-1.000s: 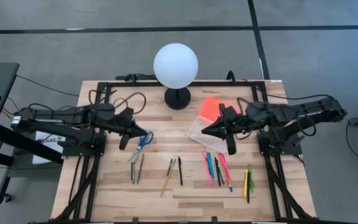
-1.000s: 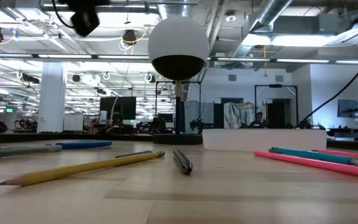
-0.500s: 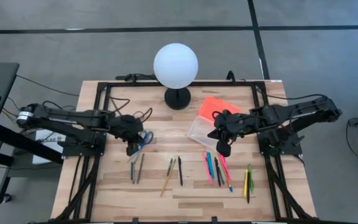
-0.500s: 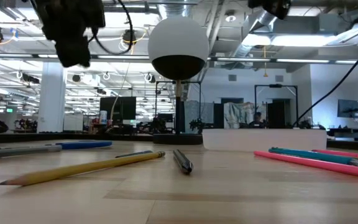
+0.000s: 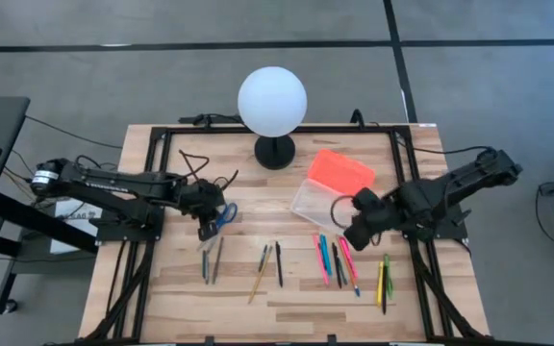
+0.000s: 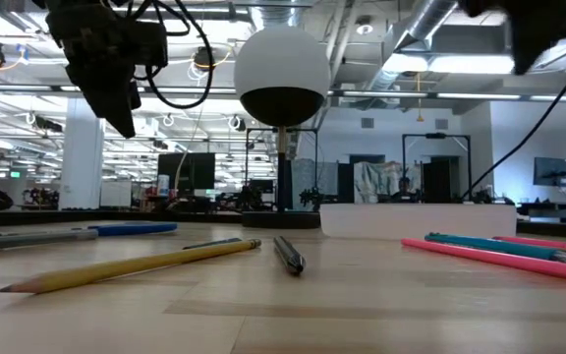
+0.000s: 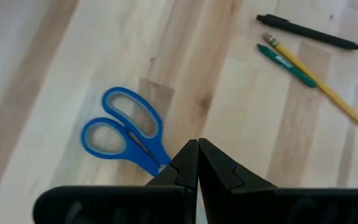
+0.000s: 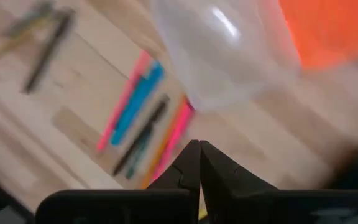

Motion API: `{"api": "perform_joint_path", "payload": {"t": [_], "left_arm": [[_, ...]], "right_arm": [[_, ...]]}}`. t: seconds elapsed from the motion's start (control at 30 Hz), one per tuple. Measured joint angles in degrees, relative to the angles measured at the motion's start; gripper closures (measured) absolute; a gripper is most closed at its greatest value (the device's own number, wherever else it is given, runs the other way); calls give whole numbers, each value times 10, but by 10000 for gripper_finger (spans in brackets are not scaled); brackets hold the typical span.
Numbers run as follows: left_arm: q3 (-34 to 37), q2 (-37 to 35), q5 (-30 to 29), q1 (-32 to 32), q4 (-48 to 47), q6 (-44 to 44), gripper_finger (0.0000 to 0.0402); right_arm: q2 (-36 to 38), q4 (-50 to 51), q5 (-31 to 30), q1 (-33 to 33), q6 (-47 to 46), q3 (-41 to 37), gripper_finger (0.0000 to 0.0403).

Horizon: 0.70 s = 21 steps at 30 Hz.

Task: Pick & place school supplies into a supply box
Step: Put the black pen into the orange supply box

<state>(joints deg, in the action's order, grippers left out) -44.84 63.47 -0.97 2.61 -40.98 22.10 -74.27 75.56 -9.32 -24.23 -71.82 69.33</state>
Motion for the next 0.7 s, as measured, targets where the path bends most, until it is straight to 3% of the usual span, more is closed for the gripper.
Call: {"api": "perform_joint_path", "payload": {"t": [0.2, 0.4, 0.57, 0.7], "left_arm": [[0, -1, -50, 0, -3, -15, 401], [0, -1, -104, 0, -3, -33, 401], [0, -1, -134, 0, -3, -53, 401], [0, -1, -139, 0, 6, -57, 401]], "right_arm": [[-30, 27, 7, -105, -232, -1, 403], [-71, 19, 50, -200, -433, -1, 403], [-124, 16, 136, -241, -499, -1, 403], [-163, -3, 139, -245, -499, -1, 403]]}}
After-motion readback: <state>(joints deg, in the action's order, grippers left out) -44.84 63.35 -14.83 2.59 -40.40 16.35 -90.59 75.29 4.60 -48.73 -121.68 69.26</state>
